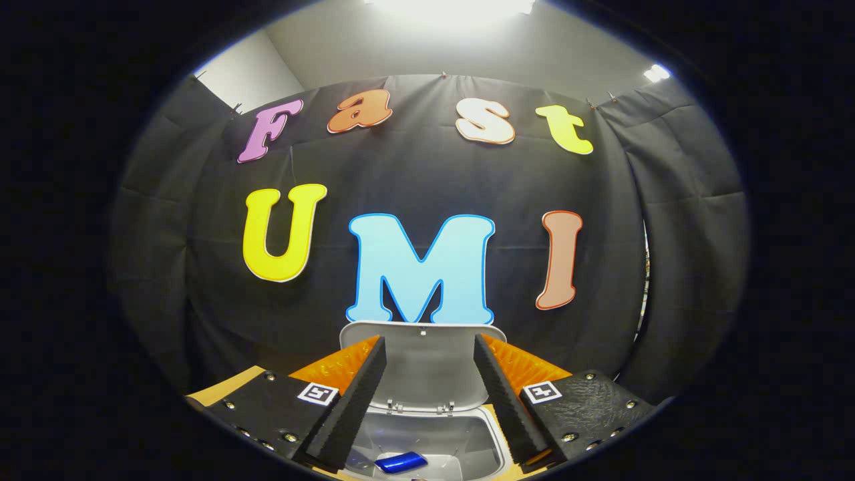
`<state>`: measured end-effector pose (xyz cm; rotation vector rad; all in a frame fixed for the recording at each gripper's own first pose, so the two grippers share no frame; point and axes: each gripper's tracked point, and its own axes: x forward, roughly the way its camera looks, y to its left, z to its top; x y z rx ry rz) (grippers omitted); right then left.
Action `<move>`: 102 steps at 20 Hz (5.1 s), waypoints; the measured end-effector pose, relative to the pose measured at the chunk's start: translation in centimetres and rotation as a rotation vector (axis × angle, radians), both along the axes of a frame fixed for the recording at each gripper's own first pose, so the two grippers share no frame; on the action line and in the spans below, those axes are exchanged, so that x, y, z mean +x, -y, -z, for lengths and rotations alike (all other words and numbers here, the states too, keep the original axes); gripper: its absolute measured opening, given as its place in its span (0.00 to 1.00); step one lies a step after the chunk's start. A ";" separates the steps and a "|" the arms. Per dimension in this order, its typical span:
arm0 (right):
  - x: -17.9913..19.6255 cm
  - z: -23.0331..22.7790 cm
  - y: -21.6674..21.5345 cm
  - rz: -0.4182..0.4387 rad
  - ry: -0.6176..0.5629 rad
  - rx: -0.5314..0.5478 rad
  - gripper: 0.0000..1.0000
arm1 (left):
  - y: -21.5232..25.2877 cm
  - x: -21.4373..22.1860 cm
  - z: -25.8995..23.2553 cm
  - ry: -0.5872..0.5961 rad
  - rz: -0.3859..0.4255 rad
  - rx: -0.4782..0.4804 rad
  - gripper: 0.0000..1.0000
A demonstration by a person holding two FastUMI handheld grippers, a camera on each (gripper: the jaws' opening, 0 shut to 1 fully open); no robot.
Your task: Press the lid of the desktop garbage bin to open it, pick up the crumpled paper on the desktop and throw it into the bin, then pick up the pop can on the desktop and drop it into the bin, and finally close the garbage bin lid.
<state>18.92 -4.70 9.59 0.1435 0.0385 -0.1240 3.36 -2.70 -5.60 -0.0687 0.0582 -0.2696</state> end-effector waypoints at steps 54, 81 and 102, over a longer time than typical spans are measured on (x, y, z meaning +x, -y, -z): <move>-3.0 4.8 -2.2 -0.058 0.019 0.045 0.86 | -0.8 -0.6 0.8 0.008 -0.078 0.010 0.95; -3.4 15.6 -4.3 -0.075 -0.134 0.076 0.91 | -1.4 -1.4 2.2 -0.034 -0.112 0.039 0.95; -3.2 17.2 -4.7 -0.063 -0.059 0.024 0.97 | -1.8 -2.3 2.7 -0.061 -0.134 0.029 0.95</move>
